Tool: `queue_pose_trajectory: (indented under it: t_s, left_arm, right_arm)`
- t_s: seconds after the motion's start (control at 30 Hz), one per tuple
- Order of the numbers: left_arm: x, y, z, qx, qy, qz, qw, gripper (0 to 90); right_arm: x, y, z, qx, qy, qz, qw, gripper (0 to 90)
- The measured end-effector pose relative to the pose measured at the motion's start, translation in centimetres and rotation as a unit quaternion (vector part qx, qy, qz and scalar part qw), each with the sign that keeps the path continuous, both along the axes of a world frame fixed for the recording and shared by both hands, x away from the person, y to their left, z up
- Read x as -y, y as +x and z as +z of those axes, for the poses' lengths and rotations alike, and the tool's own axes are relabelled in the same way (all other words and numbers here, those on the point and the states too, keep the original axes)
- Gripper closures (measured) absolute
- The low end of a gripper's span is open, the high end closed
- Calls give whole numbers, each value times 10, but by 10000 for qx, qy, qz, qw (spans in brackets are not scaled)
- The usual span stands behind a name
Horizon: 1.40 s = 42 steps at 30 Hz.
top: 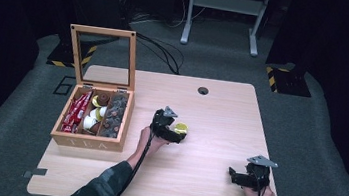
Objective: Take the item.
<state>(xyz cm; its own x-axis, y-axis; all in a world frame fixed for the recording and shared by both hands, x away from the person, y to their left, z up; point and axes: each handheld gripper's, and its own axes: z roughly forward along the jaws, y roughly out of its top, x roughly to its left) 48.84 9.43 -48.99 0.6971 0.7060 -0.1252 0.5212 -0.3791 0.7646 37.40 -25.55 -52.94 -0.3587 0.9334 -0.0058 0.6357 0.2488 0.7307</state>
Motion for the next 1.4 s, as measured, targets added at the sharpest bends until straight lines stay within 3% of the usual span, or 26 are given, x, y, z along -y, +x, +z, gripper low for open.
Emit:
queue_pose_trajectory:
  t_s: [0.1,0.33,0.63,0.83,1.17,1.4]
  left_arm:
    - [-5,-7,8,146,102,-77,9998,76]
    - [-20,-21,19,226,43,-55,9997,45]
    - [-42,-41,33,429,170,-106,9989,18]
    - [-59,-56,38,497,204,-74,9985,1]
    - [-90,-89,45,657,47,-59,9978,0]
    - [-111,-109,48,845,133,44,9963,0]
  right_arm:
    - [0,0,0,-5,-1,7,10000,54]
    - [0,0,0,-5,20,-12,10000,54]
    - [0,0,0,-6,22,-20,10000,53]
    - [0,0,0,-6,23,-23,10000,53]
    - [0,0,0,-9,23,-32,10000,52]
    - [0,0,0,-10,25,-32,10000,52]
